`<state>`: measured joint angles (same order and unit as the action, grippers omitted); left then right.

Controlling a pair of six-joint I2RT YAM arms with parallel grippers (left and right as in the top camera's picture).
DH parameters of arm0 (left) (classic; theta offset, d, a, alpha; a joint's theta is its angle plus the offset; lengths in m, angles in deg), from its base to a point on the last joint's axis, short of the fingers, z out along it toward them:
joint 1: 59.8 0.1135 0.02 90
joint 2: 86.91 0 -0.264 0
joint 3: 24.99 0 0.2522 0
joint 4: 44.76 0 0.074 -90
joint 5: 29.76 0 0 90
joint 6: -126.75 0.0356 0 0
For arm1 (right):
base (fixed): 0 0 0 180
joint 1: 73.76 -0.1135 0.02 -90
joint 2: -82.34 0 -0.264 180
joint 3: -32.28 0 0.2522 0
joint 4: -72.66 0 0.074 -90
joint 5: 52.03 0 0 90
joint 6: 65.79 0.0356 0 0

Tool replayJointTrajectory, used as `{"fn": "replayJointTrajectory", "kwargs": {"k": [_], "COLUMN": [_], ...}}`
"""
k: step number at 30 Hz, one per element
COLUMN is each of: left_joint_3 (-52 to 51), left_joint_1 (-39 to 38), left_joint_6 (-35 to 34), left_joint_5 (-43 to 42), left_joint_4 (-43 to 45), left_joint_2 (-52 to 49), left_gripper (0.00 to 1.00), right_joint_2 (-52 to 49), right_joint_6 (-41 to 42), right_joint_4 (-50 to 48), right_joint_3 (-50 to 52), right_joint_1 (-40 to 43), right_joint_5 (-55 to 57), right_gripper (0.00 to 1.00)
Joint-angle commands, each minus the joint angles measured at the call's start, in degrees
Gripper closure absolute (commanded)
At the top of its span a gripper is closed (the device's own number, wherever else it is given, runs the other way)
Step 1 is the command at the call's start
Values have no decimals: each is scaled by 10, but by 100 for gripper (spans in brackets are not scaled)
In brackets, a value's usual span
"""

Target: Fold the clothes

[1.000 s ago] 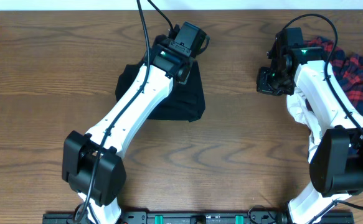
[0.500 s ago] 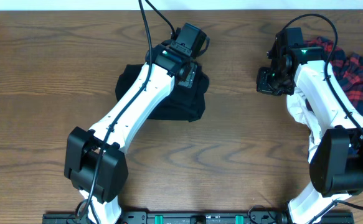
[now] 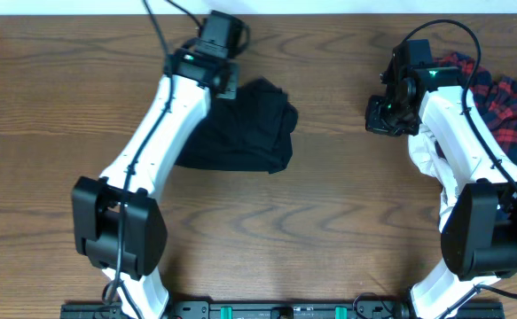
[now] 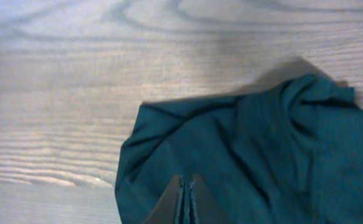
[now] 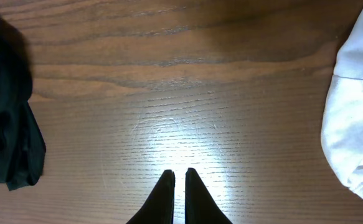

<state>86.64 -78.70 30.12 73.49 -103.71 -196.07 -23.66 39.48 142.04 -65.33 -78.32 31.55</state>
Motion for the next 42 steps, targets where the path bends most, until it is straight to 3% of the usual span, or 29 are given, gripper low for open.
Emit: {"fn": "replayJointTrajectory", "kwargs": {"k": [1,7,13,17,26,30,37,42], "left_joint_3": [5,-9,-28,-52,-146,-182,-222,-226], "left_joint_1": [24,42,37,40,41,44,45,45], "left_joint_6": [-25,-90,-93,-93,-37,-35,-40,-49], "left_joint_5": [-76,-79,-130,-127,-127,-127,-129,-173], "left_joint_4": [-19,-94,-139,-136,26,88,56,-10], "left_joint_2": [8,0,-1,-2,-2,-4,-56,-97], "left_gripper": [94,94,93,78,78,78,79,94], "right_joint_2": [6,6,6,6,6,6,6,6], "right_joint_6": [-8,-11,-27,-27,-26,-27,-26,-27], "right_joint_4": [-1,1,2,4,10,15,17,17], "right_joint_3": [-5,-5,-5,-5,-5,-5,-5,-5], "right_joint_1": [4,3,-1,-5,-5,-5,-5,-5], "right_joint_5": [2,1,-1,0,-1,-1,-1,0], "right_gripper": [93,91,90,90,90,90,91,91]}}
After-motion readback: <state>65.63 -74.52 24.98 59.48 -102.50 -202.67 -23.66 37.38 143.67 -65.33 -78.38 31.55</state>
